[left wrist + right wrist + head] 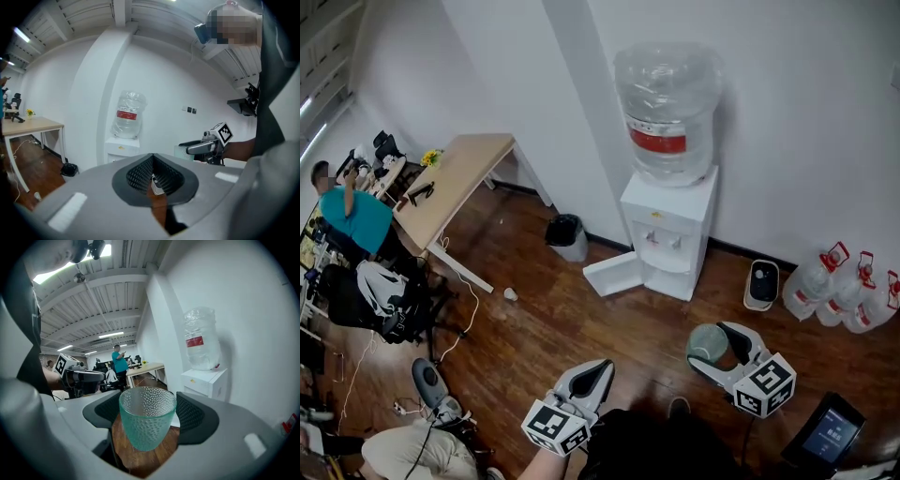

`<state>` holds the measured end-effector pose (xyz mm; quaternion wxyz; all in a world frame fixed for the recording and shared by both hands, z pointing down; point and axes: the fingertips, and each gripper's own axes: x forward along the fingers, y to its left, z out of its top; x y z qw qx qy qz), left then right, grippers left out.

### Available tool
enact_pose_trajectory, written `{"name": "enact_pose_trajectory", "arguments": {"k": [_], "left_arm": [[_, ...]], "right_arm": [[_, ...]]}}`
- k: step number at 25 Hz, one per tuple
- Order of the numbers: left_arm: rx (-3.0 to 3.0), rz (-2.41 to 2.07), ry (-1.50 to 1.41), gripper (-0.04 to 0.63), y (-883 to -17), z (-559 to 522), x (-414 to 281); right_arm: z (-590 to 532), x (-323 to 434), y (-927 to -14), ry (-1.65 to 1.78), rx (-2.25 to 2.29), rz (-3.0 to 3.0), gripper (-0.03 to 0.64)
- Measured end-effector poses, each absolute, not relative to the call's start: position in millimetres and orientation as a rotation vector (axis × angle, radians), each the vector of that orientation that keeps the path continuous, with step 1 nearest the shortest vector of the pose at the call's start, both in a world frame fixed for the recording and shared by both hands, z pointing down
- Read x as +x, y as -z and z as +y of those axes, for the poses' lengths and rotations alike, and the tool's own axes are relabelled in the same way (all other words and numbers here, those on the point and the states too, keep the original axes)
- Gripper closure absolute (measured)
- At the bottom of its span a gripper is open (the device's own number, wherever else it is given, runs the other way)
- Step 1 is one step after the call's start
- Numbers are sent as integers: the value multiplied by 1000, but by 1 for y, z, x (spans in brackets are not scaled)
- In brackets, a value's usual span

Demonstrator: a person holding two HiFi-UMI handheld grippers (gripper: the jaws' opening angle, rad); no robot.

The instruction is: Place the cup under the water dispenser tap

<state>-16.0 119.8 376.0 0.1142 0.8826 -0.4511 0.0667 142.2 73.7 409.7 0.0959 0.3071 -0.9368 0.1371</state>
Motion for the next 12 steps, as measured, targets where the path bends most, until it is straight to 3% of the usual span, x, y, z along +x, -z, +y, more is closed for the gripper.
{"name": "enact_pose_trajectory", "arguments": {"k": [12], "left_arm": [[2613, -1222, -154, 595, -397, 23, -94]], "right_arm": [[-22, 72, -471, -483, 1092, -2632, 247]]}}
